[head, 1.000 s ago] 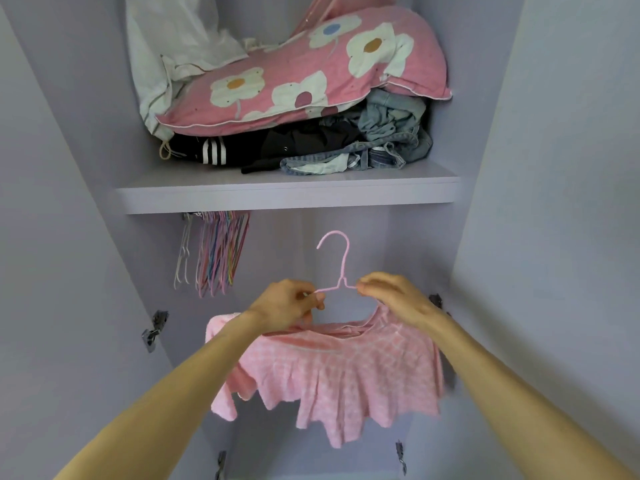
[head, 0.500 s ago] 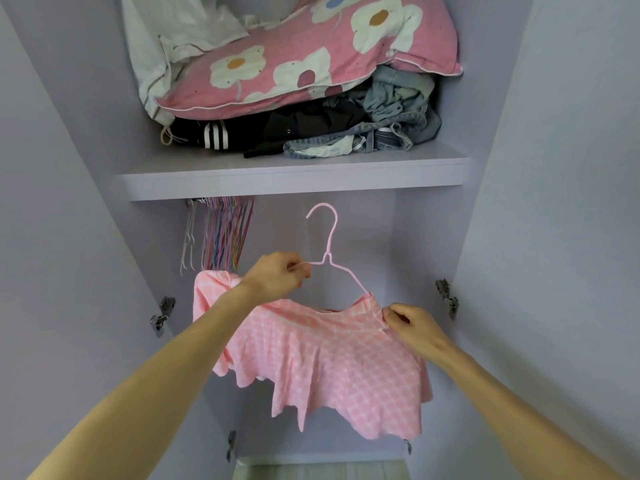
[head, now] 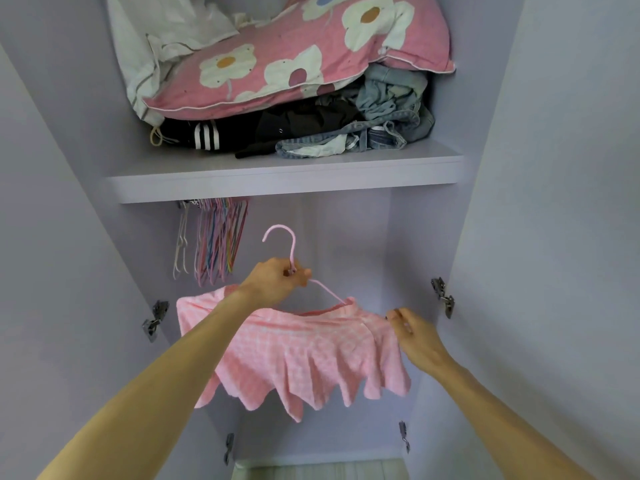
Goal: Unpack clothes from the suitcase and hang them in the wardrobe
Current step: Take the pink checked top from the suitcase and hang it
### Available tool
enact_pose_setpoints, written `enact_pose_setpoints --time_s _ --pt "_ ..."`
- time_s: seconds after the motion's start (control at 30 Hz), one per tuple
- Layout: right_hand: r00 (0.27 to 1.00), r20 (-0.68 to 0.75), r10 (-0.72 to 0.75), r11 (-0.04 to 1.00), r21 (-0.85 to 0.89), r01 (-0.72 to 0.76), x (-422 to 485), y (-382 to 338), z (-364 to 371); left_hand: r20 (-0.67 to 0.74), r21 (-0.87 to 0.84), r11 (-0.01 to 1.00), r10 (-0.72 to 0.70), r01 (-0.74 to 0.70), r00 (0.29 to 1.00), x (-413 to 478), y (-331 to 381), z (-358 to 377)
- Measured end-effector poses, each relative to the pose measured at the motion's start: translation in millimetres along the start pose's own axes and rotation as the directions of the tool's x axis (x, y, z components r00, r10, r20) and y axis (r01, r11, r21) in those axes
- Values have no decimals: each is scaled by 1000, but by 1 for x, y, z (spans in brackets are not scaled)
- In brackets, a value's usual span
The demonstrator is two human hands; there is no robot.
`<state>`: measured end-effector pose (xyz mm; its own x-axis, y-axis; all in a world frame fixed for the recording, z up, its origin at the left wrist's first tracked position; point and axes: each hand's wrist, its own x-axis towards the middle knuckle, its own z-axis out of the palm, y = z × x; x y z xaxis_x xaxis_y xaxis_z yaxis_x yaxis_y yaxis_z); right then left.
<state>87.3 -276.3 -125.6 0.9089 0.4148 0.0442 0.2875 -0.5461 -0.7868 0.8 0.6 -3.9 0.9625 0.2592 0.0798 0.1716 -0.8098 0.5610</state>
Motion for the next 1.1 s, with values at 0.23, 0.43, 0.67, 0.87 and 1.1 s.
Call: enact_pose_setpoints --time_s 0.23,0.43,0.67,0.87,1.1 --pt "999 -20 -40 995 -88 38 8 11 9 -17 -94 995 -20 19 1000 2 -19 -22" --pt "991 -131 14 962 -269 -50 9 25 2 -50 -63 996 -64 60 997 -3 -38 -27" --pt "999 -37 10 993 -119 -14 11 1 14 -10 -88 996 -32 31 999 -1 -25 -17" --pt "949 50 -312 926 -206 316 18 -43 16 -16 -124 992 -1 -1 1000 1 -6 5" --pt "919 125 -375 886 -243 394 23 -36 3 -41 -181 983 -19 12 999 5 11 26"
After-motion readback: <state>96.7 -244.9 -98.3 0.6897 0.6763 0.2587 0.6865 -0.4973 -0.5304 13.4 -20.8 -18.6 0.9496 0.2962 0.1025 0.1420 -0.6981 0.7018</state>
